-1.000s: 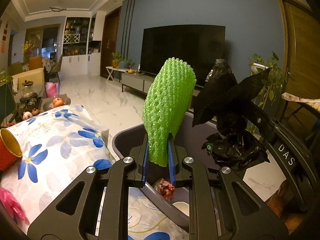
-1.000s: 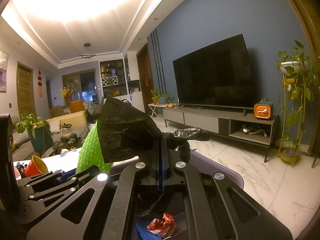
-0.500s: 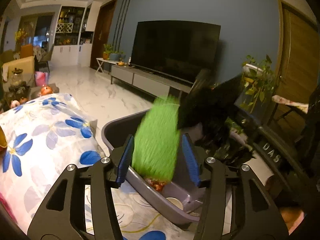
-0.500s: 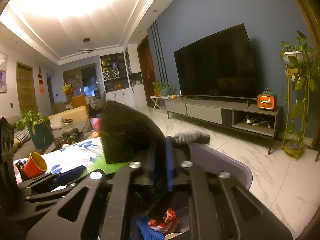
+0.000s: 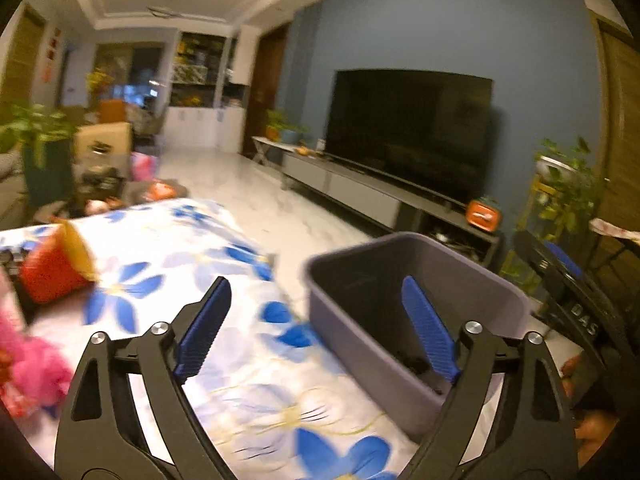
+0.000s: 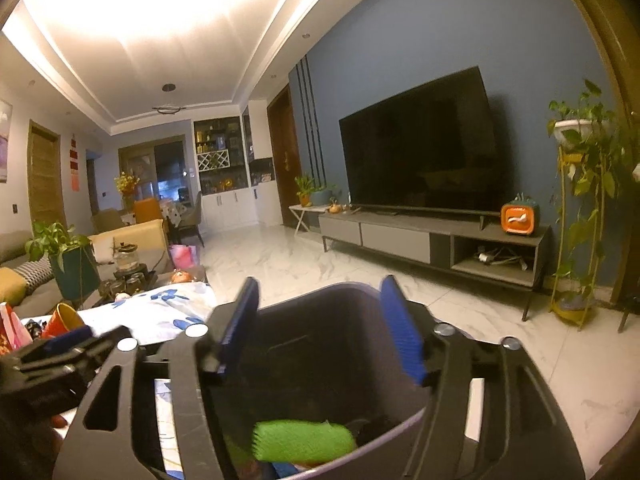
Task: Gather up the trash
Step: 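Move both open tools back to the trash on the table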
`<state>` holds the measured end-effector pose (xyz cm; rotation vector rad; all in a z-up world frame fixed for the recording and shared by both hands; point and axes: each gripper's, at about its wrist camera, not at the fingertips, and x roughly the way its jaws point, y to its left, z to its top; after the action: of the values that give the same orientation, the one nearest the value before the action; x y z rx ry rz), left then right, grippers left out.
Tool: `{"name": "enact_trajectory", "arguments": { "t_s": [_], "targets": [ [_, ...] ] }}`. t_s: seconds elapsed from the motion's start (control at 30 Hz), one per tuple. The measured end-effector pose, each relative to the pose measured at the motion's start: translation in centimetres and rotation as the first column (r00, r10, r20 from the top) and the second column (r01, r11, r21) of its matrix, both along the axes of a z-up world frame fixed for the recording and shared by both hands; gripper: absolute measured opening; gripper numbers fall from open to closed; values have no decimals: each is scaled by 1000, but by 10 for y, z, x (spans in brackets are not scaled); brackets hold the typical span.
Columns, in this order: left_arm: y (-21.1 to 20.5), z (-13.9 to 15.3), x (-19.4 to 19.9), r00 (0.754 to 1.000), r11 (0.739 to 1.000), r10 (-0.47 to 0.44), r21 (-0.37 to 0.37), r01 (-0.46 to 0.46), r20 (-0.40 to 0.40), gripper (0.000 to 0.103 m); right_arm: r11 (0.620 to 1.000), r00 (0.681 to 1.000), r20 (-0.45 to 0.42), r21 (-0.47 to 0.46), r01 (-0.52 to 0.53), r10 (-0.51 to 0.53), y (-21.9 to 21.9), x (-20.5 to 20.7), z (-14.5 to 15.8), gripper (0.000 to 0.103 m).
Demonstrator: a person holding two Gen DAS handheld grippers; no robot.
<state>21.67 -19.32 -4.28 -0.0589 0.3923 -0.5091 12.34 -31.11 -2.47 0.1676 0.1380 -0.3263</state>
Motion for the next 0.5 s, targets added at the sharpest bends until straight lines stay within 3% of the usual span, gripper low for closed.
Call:
{"name": "enact_trajectory", "arguments": {
  "t_s": [0.2,0.5],
  "targets": [
    [48,10,-23,987,987,159,10,-159,36,90,1000,1000,-11,-23,-14,14,18,-13,1,74],
    [125,11,-50,936,936,351,4,-351,22,90,995,995,-23,4,-97,97,53,-30,2,79]
  ]
}}
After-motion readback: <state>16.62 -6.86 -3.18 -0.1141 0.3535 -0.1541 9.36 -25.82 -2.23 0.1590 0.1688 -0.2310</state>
